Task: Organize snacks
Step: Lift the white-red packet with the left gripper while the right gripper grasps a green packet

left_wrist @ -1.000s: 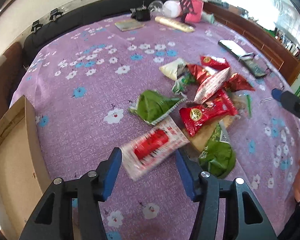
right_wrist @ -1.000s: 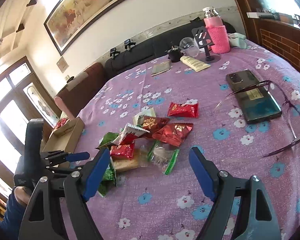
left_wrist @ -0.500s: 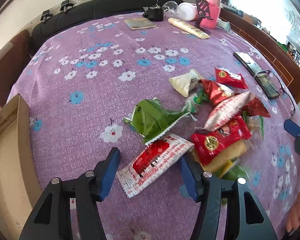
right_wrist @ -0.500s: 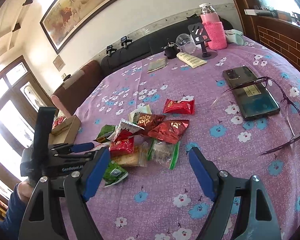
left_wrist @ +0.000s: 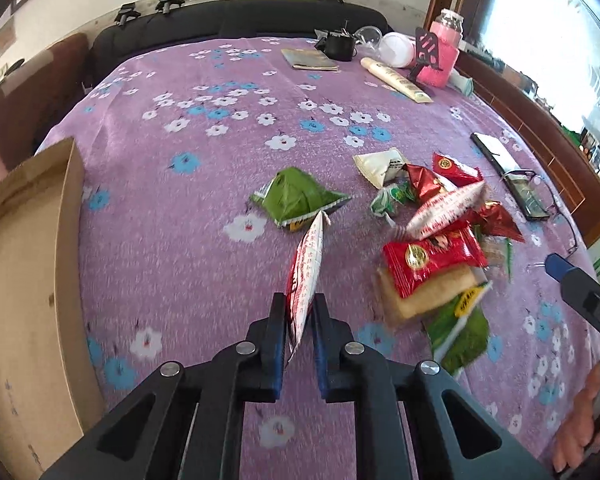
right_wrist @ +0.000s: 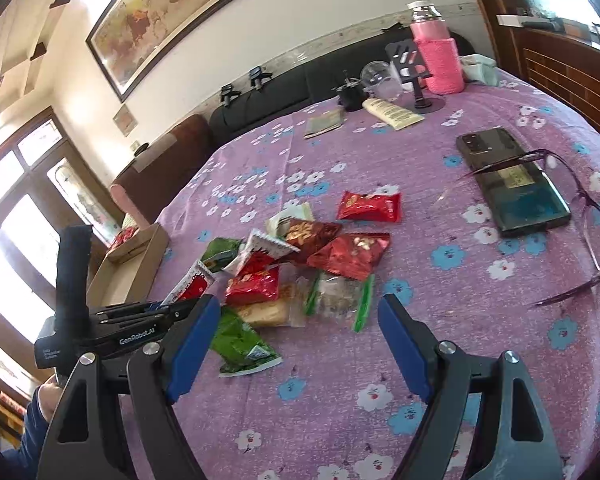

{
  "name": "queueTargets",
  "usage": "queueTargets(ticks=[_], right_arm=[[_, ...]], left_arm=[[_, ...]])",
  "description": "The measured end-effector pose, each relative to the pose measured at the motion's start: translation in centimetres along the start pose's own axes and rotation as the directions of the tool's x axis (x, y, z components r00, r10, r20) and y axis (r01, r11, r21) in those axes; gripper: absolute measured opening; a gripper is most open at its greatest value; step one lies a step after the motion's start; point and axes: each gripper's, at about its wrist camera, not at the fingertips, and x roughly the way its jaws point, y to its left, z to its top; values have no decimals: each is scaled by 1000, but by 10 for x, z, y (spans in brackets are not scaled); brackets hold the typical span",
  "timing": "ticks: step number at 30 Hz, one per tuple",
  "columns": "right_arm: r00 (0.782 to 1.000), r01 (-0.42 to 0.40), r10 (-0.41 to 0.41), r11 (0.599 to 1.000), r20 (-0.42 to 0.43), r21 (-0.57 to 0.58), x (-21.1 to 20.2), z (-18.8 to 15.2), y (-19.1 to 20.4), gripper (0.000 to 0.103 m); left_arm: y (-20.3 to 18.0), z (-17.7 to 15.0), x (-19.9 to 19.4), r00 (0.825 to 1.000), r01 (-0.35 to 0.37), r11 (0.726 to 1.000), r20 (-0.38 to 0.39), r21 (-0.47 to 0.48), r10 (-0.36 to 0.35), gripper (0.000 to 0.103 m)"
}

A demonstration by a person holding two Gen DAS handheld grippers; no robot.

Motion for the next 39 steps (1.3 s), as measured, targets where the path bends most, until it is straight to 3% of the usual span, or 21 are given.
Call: queueTargets(ticks=[4, 10, 19, 23, 27, 29, 32, 36, 39], right_arm=[[1000, -12, 11, 996, -21, -87, 4, -6, 18, 78], [998, -13, 1, 981, -66, -195, 15, -15, 38, 59], [992, 10, -43, 967, -123, -253, 23, -22, 51, 56], [974, 53, -124, 938, -189, -342, 38, -27, 69, 37], [966, 65, -155, 921, -206, -384, 51, -21, 77, 33], [961, 73, -173, 912, -218, -404, 60, -20, 81, 19], [952, 93, -208, 895, -224, -436, 70, -19, 88, 17], [962, 59, -160, 914, -223, -401, 71, -15, 87, 15], [976, -11, -63, 941, -208, -339, 69, -13, 80, 15]], left_arm=[[4, -3, 0, 1000, 24, 1000, 8, -16, -24, 11], [5, 6, 6, 999, 33, 999, 15, -23, -32, 14], [17, 8, 9, 994, 95, 993, 54, -68, -91, 13], [18, 8, 7, 992, 114, 991, 59, -77, -109, 13], [17, 7, 1, 990, 121, 990, 79, -68, -116, 12], [17, 7, 0, 990, 120, 990, 83, -69, -115, 12], [18, 7, 3, 991, 120, 990, 72, -72, -115, 12], [19, 8, 8, 992, 118, 990, 55, -82, -114, 13], [18, 7, 8, 992, 114, 991, 61, -74, -109, 13]])
